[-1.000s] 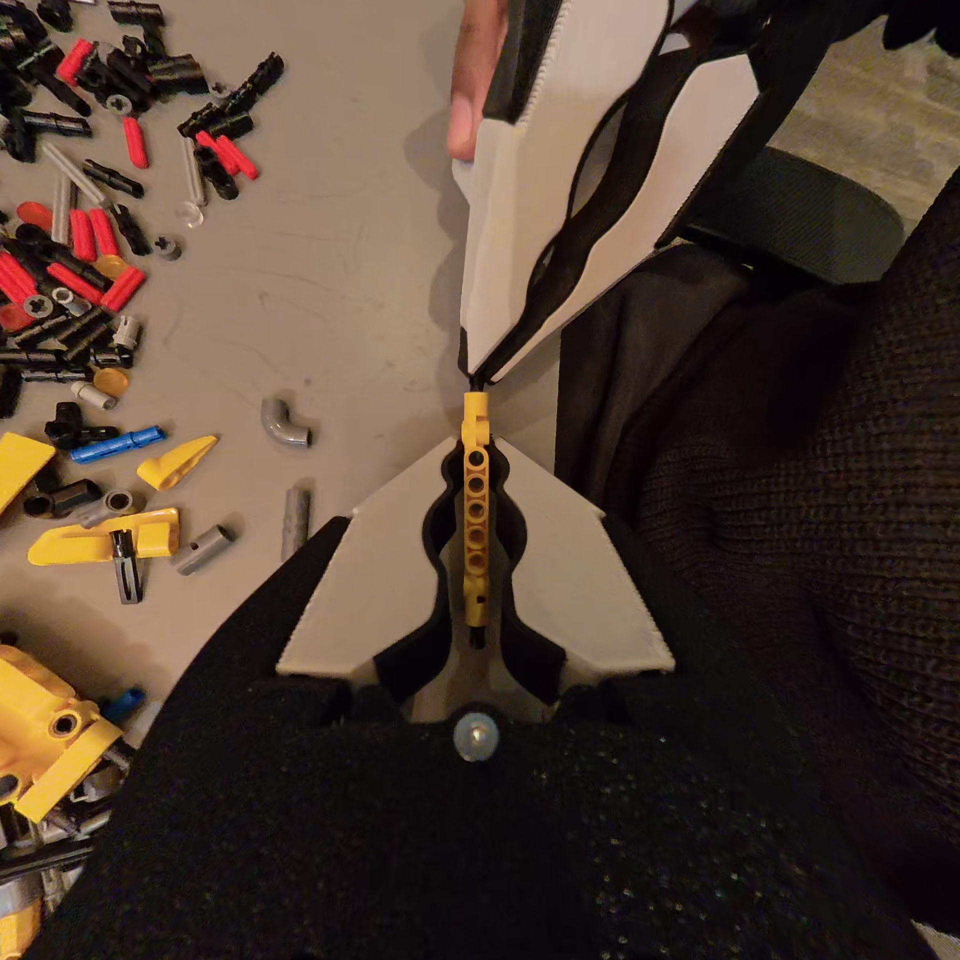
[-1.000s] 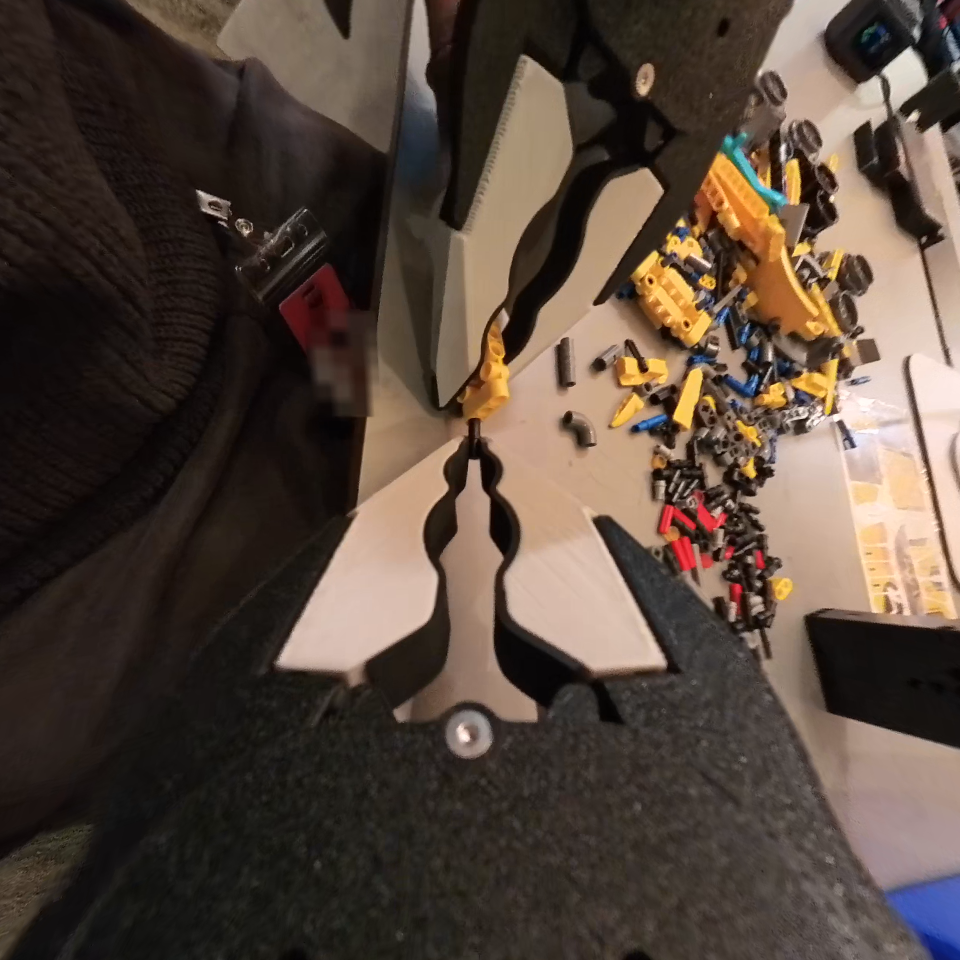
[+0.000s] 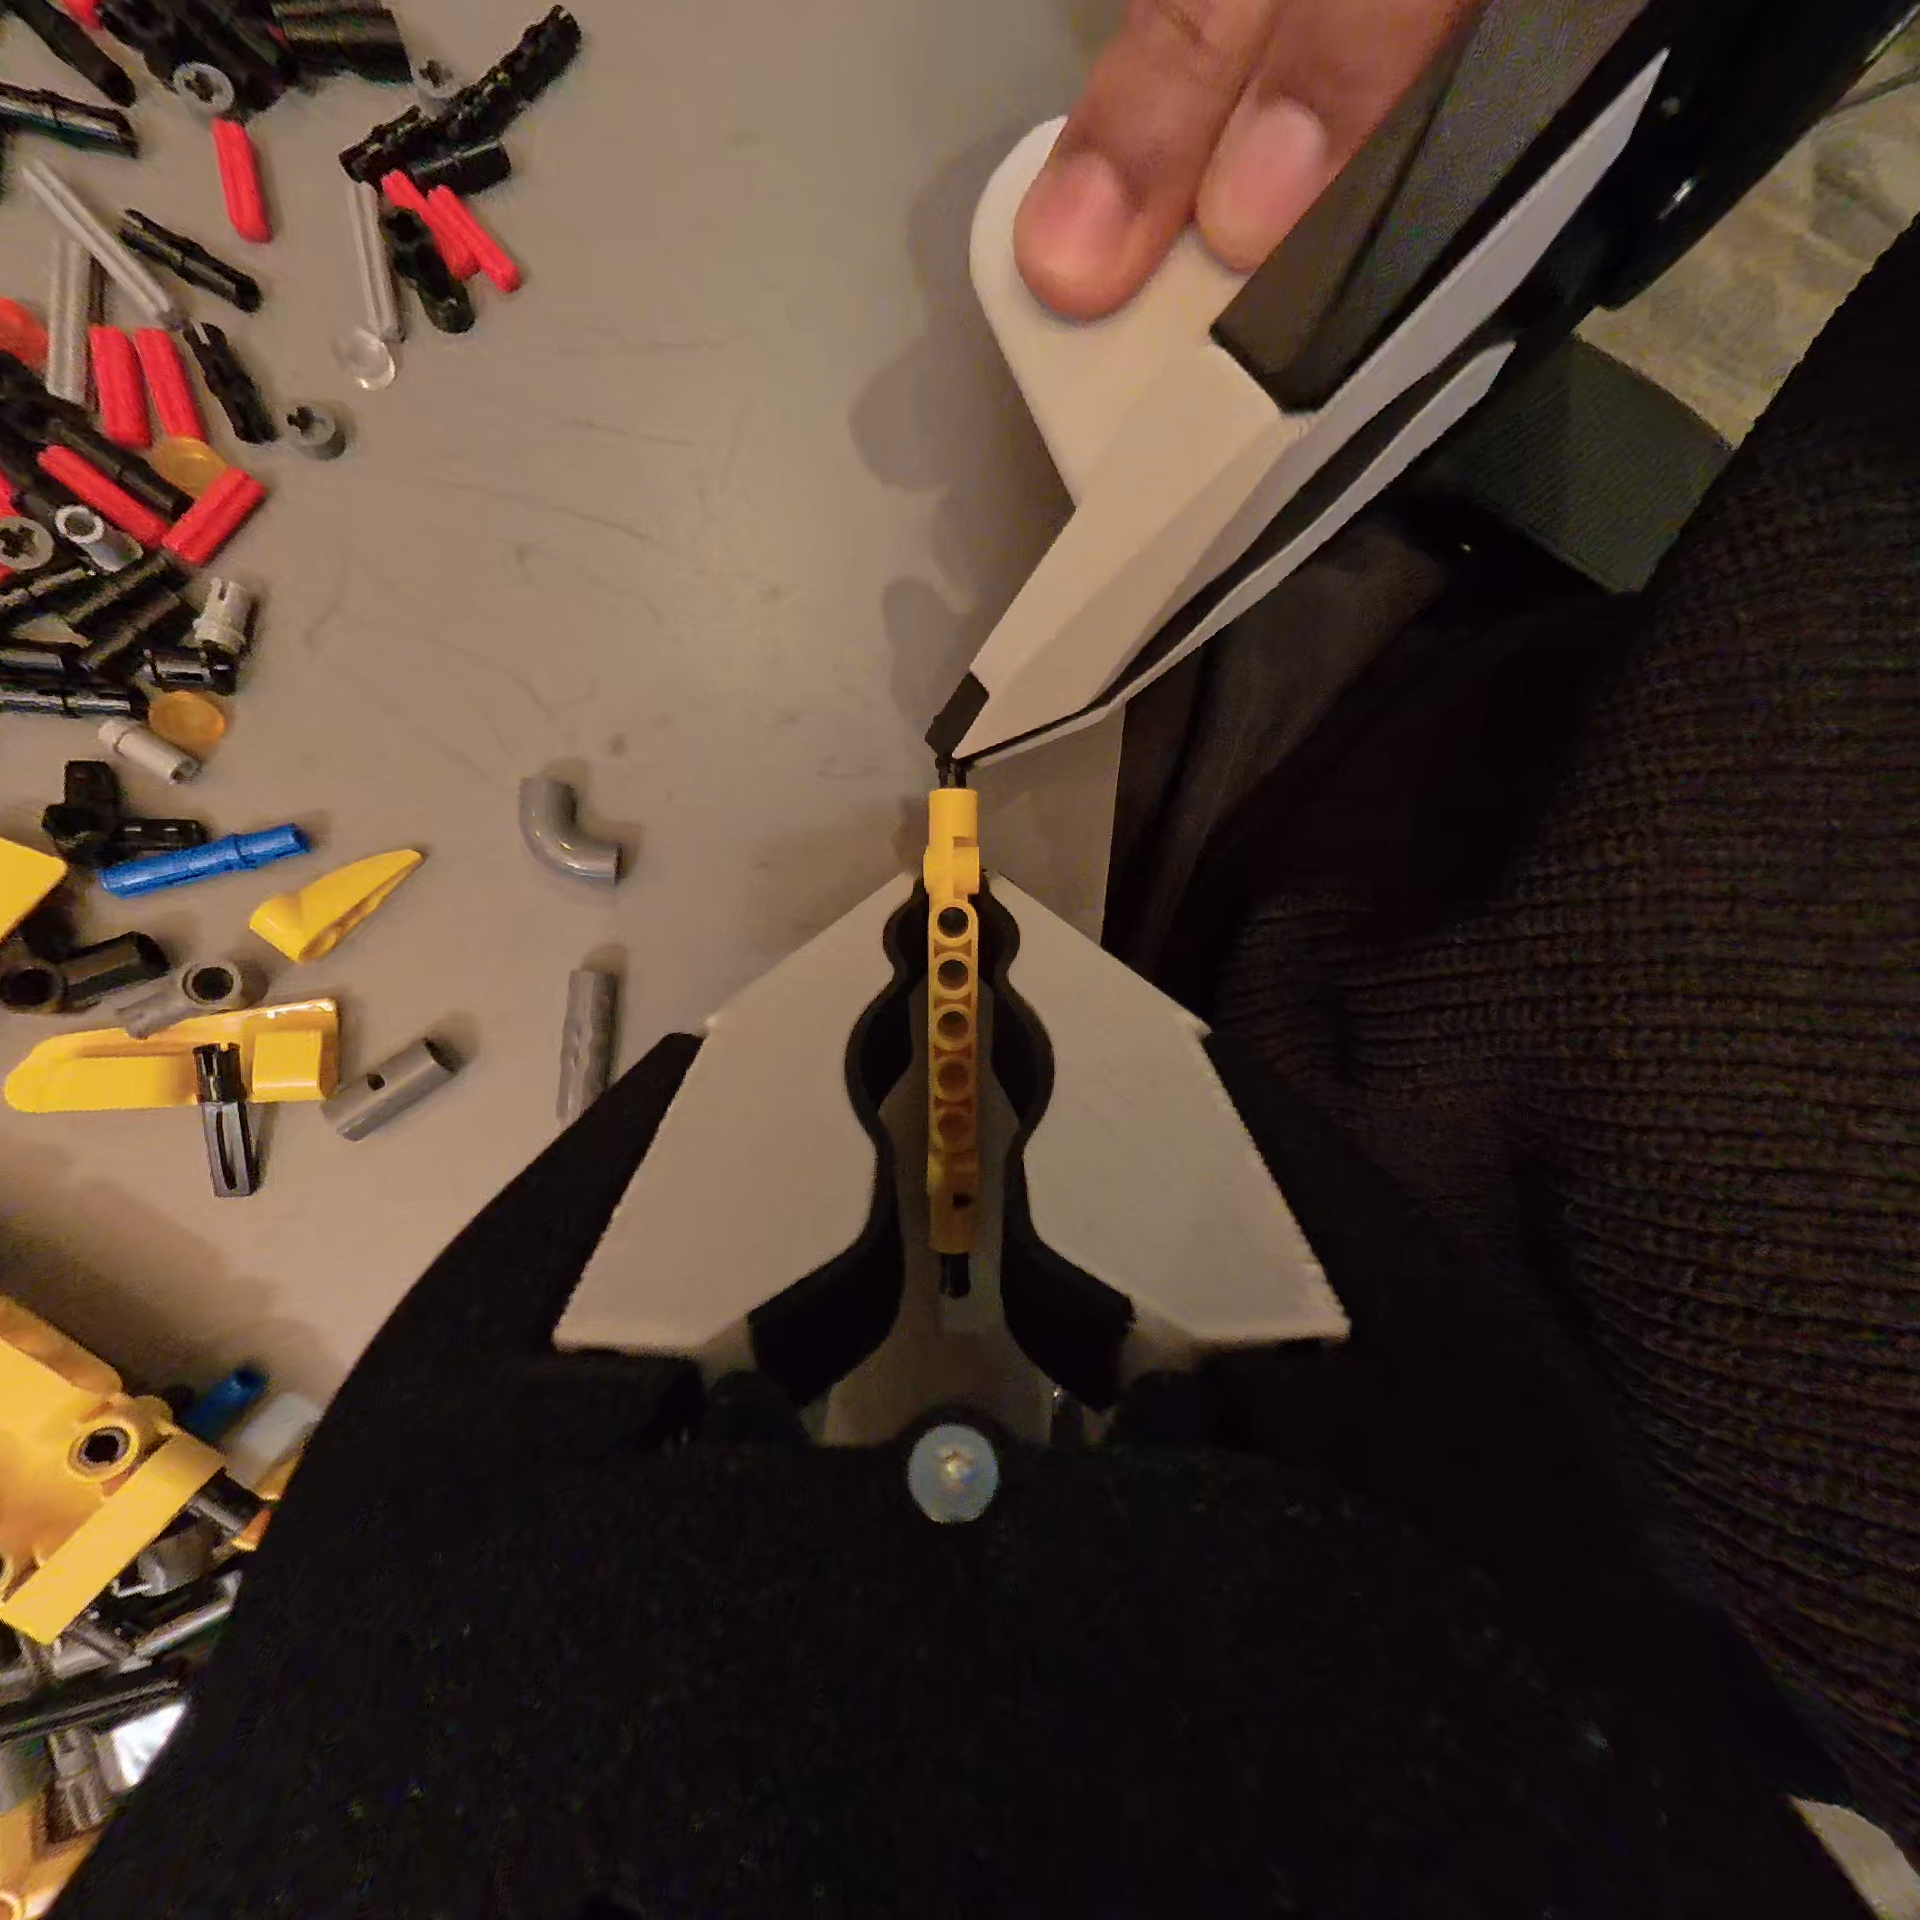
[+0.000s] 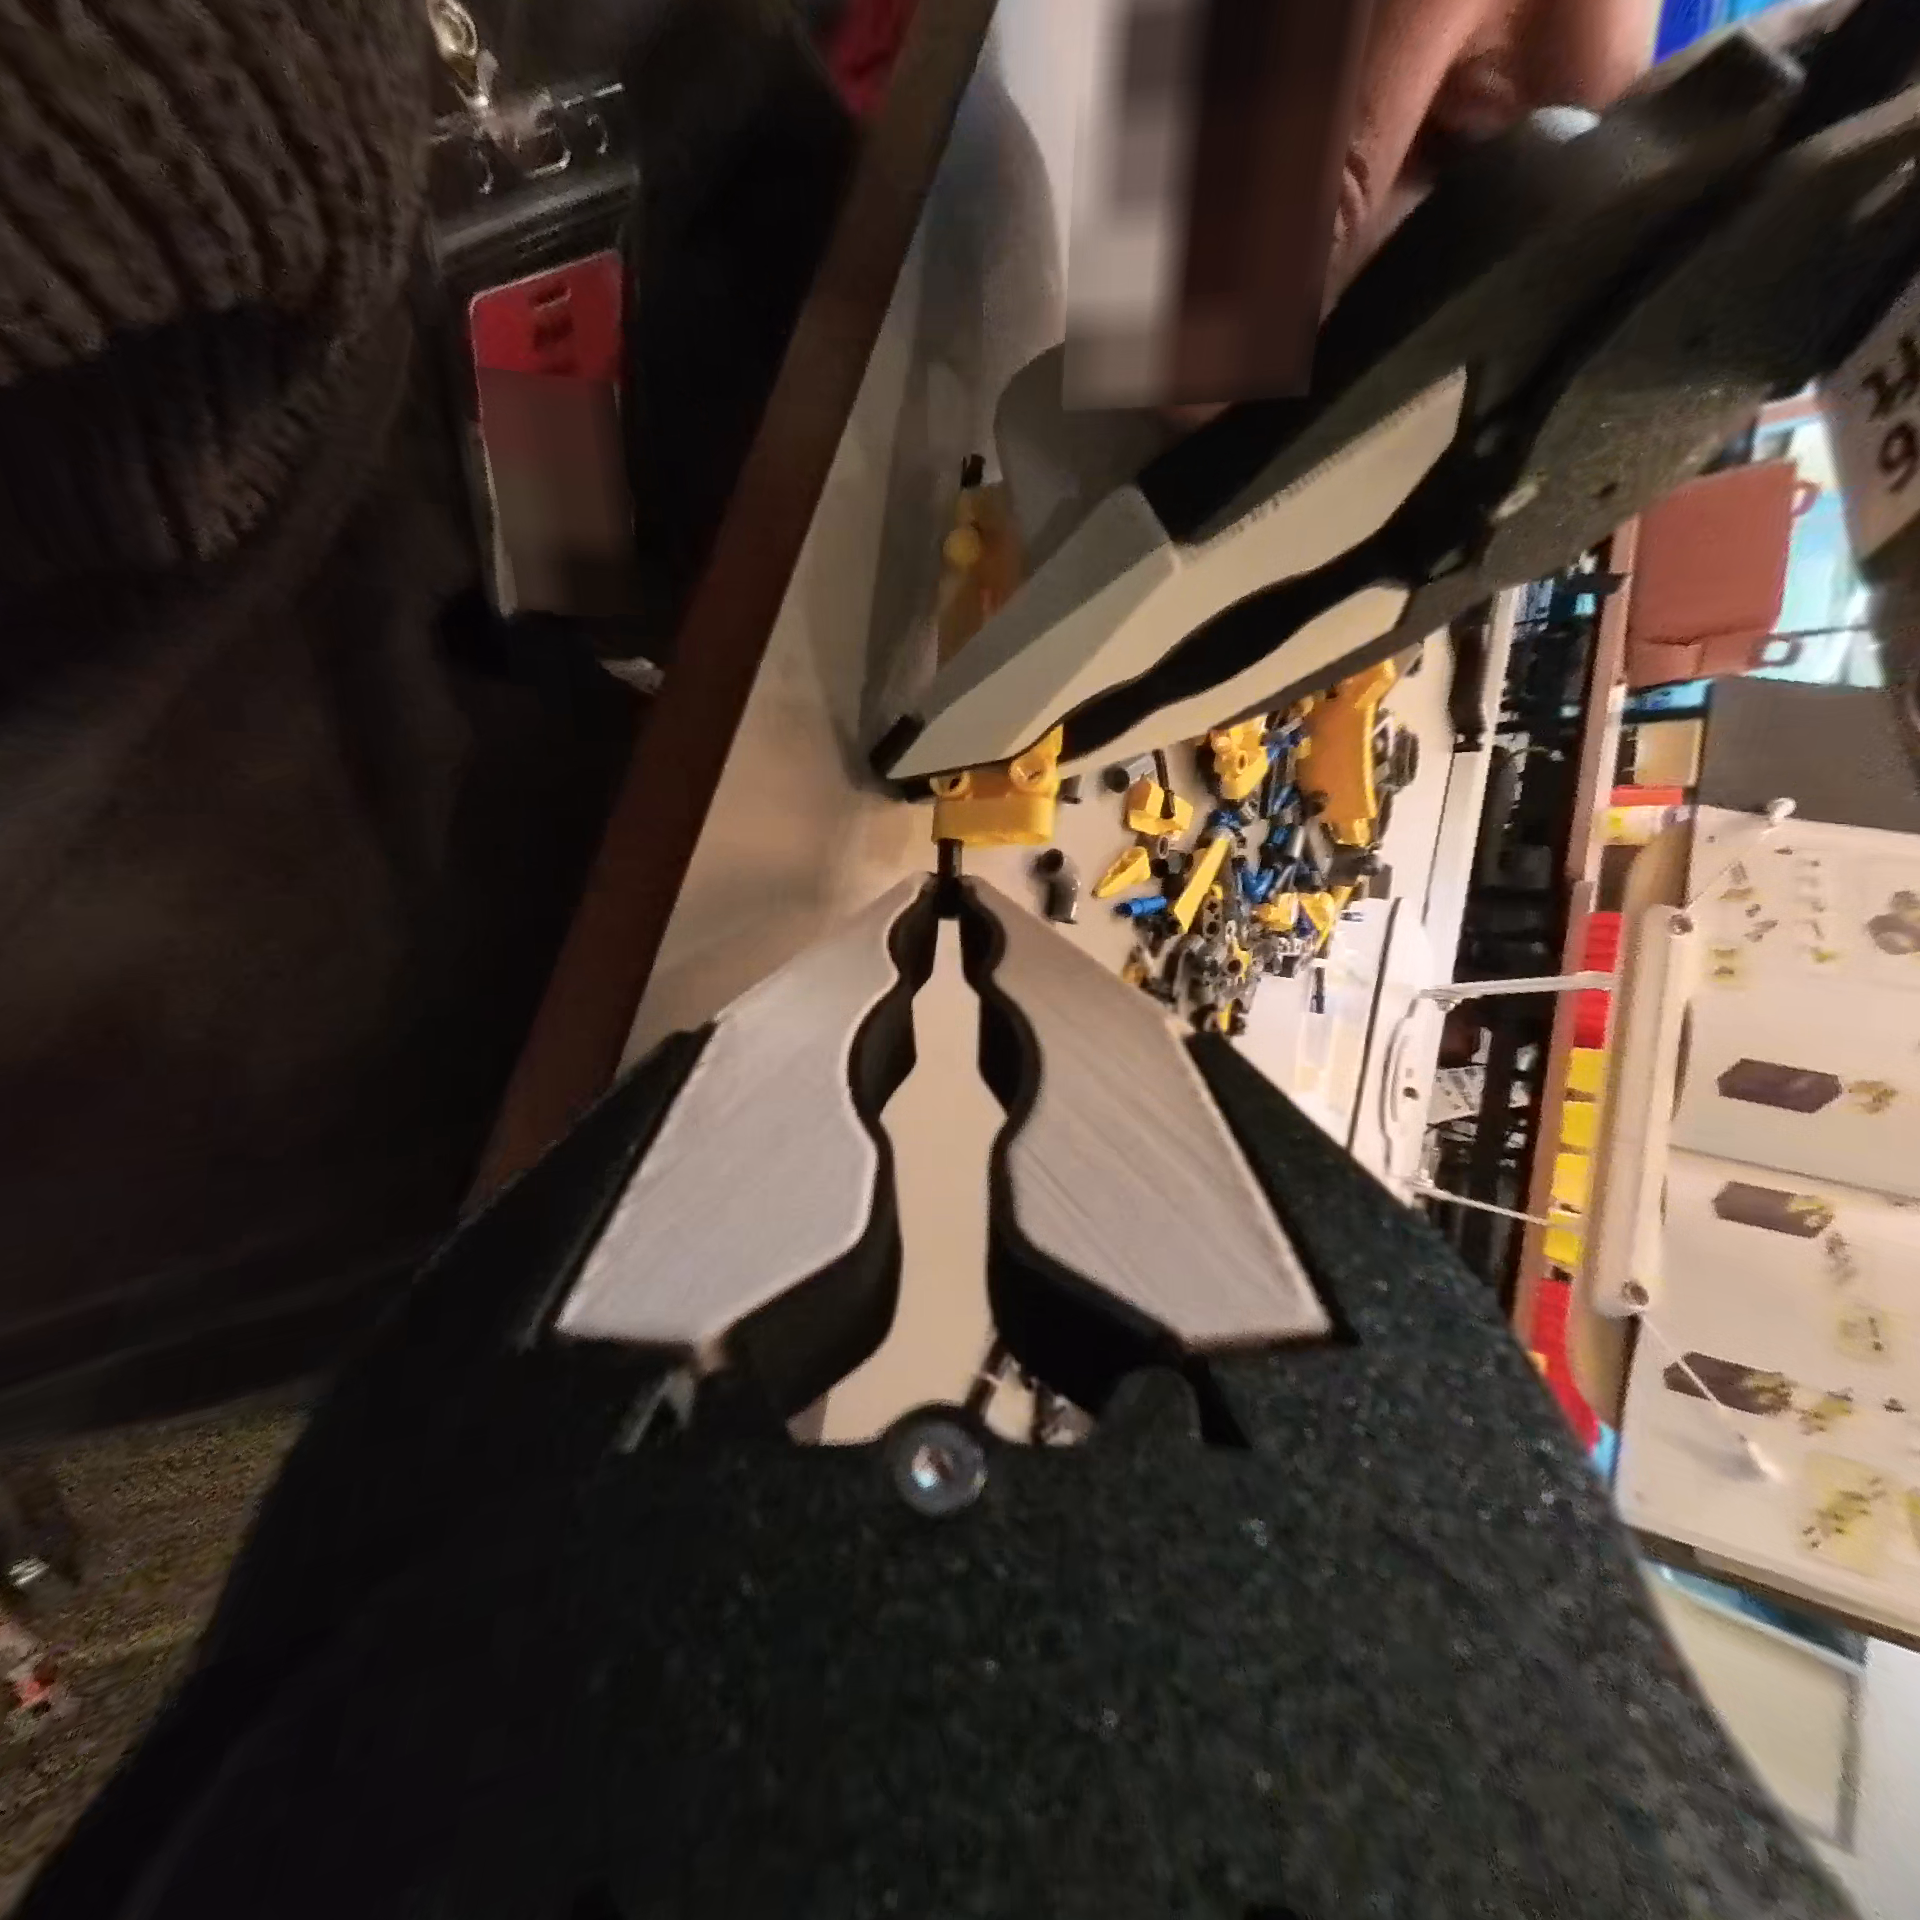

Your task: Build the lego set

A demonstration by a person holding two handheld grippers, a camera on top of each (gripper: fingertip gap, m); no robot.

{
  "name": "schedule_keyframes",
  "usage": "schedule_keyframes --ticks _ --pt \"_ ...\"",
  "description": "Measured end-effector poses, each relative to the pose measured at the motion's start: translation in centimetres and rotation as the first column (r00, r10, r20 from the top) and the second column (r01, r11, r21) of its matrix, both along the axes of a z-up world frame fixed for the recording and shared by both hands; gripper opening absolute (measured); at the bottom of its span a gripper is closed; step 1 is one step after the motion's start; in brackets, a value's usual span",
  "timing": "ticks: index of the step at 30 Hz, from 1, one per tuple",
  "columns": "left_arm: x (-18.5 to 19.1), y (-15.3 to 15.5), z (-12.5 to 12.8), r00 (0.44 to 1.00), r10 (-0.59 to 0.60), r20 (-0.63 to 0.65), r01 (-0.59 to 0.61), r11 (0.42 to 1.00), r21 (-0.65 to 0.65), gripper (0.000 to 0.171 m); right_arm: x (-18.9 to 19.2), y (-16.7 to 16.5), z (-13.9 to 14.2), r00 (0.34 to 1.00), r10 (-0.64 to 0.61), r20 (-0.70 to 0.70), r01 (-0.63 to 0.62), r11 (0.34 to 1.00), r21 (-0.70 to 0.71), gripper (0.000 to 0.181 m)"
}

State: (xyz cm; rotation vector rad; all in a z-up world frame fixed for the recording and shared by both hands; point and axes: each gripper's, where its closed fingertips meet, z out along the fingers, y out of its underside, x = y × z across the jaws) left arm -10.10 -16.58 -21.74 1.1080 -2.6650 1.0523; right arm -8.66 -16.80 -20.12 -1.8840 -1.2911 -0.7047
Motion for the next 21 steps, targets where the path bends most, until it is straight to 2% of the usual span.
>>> schedule_keyframes --ticks 3,7,10,17,21 --pt "0.01 0.00 -0.01 1.000 0.011 -0.008 -0.011 1.000 0.016 0.007 -0.01 -0.04 0.01 1.000 0.018 0.018 -0.018 1.000 0.022 0.002" --pt "0.04 0.01 0.00 0.999 0.032 -0.029 -0.032 0.999 0.003 0.007 0.07 0.04 0.00 0.975 0.040 0.217 -0.062 0.993 0.100 0.002" --pt "0.05 -0.01 0.01 0.999 0.027 -0.023 -0.027 1.000 0.001 0.007 0.05 0.00 0.01 0.985 0.031 0.169 -0.051 0.992 0.116 0.002" --pt "0.09 -0.03 0.03 0.997 0.064 -0.053 -0.064 0.998 -0.010 0.007 0.23 0.12 0.01 0.968 -0.011 0.252 -0.031 0.986 0.161 0.002" --pt "0.15 -0.04 0.04 0.994 0.090 -0.069 -0.091 0.996 -0.011 0.007 0.37 0.17 -0.06 0.984 -0.048 0.170 0.022 0.988 0.154 0.002"
